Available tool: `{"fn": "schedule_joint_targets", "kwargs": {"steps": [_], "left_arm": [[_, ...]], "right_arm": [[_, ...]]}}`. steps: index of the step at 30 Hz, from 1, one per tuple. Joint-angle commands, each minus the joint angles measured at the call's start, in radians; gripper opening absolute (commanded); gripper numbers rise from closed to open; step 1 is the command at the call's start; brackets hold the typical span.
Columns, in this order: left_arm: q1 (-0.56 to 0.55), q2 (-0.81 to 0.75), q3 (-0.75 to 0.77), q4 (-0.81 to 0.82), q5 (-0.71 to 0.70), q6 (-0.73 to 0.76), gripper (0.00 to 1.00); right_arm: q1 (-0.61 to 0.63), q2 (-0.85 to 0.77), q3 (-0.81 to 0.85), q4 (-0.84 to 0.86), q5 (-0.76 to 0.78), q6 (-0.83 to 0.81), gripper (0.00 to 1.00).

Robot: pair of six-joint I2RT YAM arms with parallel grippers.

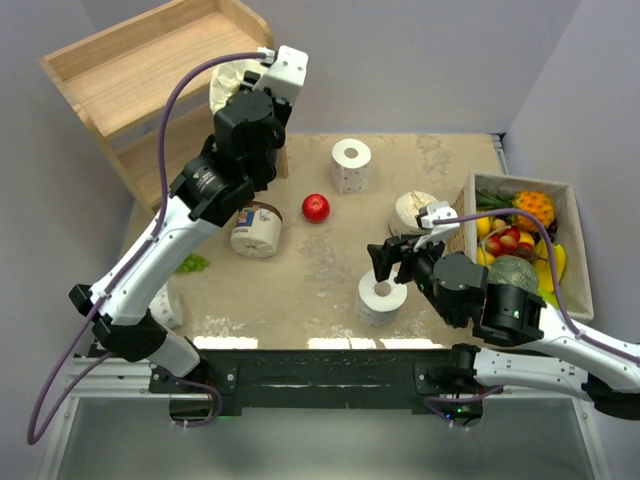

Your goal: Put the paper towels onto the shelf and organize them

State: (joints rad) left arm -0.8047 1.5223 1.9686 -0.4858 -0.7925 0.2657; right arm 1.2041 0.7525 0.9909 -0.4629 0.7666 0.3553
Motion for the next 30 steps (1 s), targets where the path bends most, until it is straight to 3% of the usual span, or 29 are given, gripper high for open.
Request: {"fn": "schedule_joint_targets", "kwargs": {"steps": [1,9,30], "left_arm": [[0.019,0.062,0.114,0.221,-0.089,0.231,0.31],[0.064,0.142,0.182,0.36,-0.136,0.403,0.31],[0.205,0.22,0.22,0.458,0.002,0.454,0.35]], "right_arm": [[0.003,0.001,0.046,-0.014,0.0,0.016,0.75],[0.003,0.005,0.046,-0.016,-0.029,0.024,0.76],[0.002,-0.013,0.061,-0.037,-0.009,0.004,0.77]]}}
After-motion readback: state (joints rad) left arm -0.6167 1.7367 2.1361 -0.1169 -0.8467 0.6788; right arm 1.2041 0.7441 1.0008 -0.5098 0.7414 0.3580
